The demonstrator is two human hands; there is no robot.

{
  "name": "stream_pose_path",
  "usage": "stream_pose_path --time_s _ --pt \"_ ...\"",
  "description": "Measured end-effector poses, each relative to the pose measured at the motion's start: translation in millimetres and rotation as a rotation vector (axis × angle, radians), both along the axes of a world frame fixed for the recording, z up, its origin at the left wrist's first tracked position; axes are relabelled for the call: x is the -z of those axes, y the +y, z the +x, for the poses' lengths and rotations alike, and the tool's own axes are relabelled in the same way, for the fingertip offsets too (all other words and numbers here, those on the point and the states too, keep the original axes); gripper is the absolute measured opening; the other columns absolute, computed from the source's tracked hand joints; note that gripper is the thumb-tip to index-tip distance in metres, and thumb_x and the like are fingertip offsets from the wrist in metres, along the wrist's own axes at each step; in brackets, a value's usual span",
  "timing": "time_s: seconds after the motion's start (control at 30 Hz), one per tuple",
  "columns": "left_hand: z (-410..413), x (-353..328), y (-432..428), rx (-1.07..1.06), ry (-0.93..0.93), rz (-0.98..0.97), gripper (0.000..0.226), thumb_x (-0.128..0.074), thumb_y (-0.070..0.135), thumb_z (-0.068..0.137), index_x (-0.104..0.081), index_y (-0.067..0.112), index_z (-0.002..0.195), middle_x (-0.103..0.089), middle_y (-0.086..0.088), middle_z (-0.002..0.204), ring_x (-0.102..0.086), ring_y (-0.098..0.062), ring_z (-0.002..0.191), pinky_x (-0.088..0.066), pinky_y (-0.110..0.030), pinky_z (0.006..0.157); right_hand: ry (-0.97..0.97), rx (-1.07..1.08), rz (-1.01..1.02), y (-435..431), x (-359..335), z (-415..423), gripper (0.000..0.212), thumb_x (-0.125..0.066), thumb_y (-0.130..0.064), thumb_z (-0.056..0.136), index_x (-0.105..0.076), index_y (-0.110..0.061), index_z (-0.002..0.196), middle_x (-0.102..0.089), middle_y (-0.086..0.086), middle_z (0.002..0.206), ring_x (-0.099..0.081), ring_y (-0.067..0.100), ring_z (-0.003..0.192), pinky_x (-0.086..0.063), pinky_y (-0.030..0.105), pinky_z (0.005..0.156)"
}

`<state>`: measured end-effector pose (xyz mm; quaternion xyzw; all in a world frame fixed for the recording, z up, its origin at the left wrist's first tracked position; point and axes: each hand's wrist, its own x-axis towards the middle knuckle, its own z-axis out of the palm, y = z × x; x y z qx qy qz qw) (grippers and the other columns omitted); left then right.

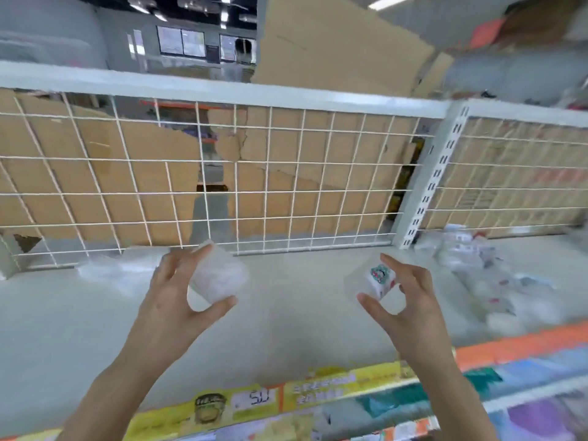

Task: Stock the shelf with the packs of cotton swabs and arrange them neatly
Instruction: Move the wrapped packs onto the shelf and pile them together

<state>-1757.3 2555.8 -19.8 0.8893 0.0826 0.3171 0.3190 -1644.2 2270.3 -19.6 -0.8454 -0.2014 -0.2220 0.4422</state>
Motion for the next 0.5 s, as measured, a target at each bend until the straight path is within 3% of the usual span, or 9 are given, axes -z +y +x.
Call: stream_pose_path --time_s 0.13,0.2,0.3,0.37,0.43,0.5 --pt "20.4 -10.5 -61.0 0.12 -0.015 -0.015 0.081 -0.076 0.059 0.064 -0.046 0.034 0.135 -0.045 0.009 0.123 -0.042 -0.008 0.118 -0.027 -0.014 0.097 -0.017 0.097 -0.021 -73.9 -15.4 -14.3 0.064 -0.081 -0.027 0.07 -0.052 -0.031 0.128 -0.044 -0.003 0.108 -0.046 -0.01 0.088 -0.035 0.005 0.07" --pt "29.1 -13.5 -92.1 0.187 -0.029 -0.001 0.081 -0.065 0.062 0.061 -0.046 0.034 0.134 -0.044 0.01 0.122 -0.043 -0.006 0.116 -0.024 -0.007 0.096 -0.047 0.155 -0.015 -110.8 -21.9 -23.6 0.065 -0.083 -0.029 0.069 -0.054 -0.027 0.127 -0.044 -0.001 0.106 -0.045 -0.015 0.09 -0.033 -0.002 0.071" --pt "39.2 -17.7 -140.2 0.267 -0.045 -0.027 0.08 -0.077 0.056 0.063 -0.046 0.033 0.133 -0.044 0.01 0.121 -0.043 -0.006 0.115 -0.02 -0.001 0.094 -0.027 0.218 -0.017 -160.9 -31.0 -40.3 0.064 -0.082 -0.028 0.07 -0.051 -0.034 0.125 -0.044 -0.002 0.11 -0.046 -0.014 0.087 -0.036 0.013 0.068" --pt "44.3 -18.8 -170.8 0.301 -0.057 -0.031 0.078 -0.081 0.05 0.065 -0.046 0.034 0.133 -0.044 0.01 0.121 -0.042 -0.009 0.117 -0.025 -0.009 0.094 -0.021 0.249 -0.036 -190.5 -33.4 -50.8 0.064 -0.079 -0.028 0.071 -0.049 -0.036 0.126 -0.043 -0.004 0.114 -0.045 -0.007 0.085 -0.037 0.023 0.071" --pt "49.6 -18.1 -197.7 0.337 -0.06 -0.019 0.08 -0.068 0.061 0.061 -0.047 0.031 0.133 -0.043 0.011 0.12 -0.043 -0.012 0.117 -0.031 -0.023 0.094 -0.035 0.293 -0.057 -217.0 -34.5 -59.5 0.064 -0.078 -0.032 0.071 -0.049 -0.035 0.127 -0.041 -0.008 0.115 -0.044 -0.003 0.087 -0.038 0.023 0.069" --pt "56.3 -17.5 -221.0 0.373 -0.056 -0.023 0.083 -0.055 0.067 0.058 -0.048 0.03 0.132 -0.043 0.012 0.121 -0.043 -0.013 0.118 -0.034 -0.03 0.092 -0.019 0.339 -0.06 -238.9 -35.9 -65.0 0.063 -0.077 -0.035 0.071 -0.046 -0.04 0.126 -0.041 -0.01 0.114 -0.047 -0.004 0.086 -0.037 0.014 0.063"
